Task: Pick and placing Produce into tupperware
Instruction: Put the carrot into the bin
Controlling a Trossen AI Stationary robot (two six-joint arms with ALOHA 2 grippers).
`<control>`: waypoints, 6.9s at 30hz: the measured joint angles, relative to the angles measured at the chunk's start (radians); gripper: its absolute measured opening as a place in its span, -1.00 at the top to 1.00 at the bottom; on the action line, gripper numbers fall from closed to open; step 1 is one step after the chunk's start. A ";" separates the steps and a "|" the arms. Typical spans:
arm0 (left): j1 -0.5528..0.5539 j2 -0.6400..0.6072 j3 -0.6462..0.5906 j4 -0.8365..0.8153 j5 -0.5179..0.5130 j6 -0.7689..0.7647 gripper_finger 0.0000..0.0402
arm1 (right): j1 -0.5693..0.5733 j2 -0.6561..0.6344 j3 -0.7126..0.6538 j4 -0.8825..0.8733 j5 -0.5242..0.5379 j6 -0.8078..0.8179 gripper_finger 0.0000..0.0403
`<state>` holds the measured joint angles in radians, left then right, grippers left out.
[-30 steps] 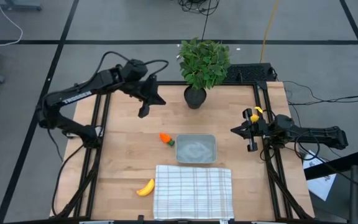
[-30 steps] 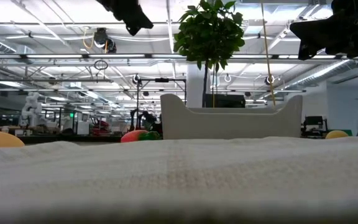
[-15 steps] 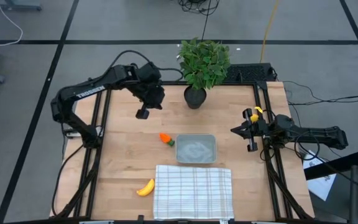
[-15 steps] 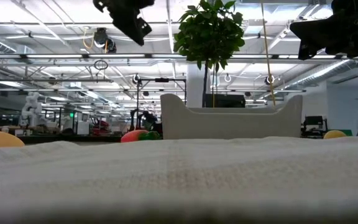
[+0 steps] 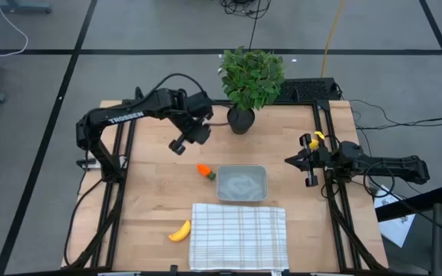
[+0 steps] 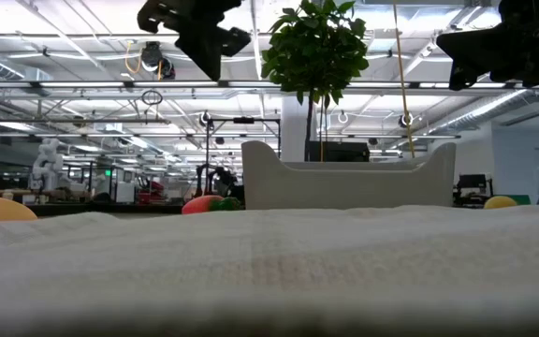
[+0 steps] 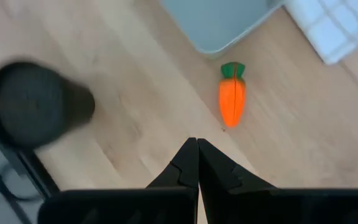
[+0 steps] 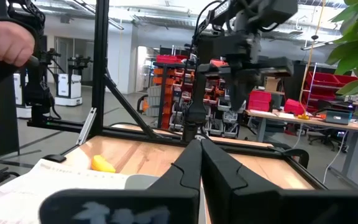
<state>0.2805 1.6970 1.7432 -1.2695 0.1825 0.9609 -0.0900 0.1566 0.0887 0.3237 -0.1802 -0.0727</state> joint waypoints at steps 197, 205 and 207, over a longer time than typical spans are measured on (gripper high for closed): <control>-0.116 0.161 -0.570 0.670 0.052 -0.261 -0.53 | 0.000 0.010 -0.024 -0.036 0.000 0.034 1.00; -0.116 0.162 -0.570 0.671 0.076 -0.275 -0.53 | 0.000 0.010 -0.024 -0.036 0.000 0.034 1.00; -0.116 0.162 -0.572 0.678 0.078 -0.278 -0.53 | 0.000 0.010 -0.024 -0.036 0.000 0.034 1.00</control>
<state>0.1646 1.8587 1.1716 -0.5917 0.2604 0.6833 -0.0902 0.1669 0.0643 0.2874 -0.1802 -0.0391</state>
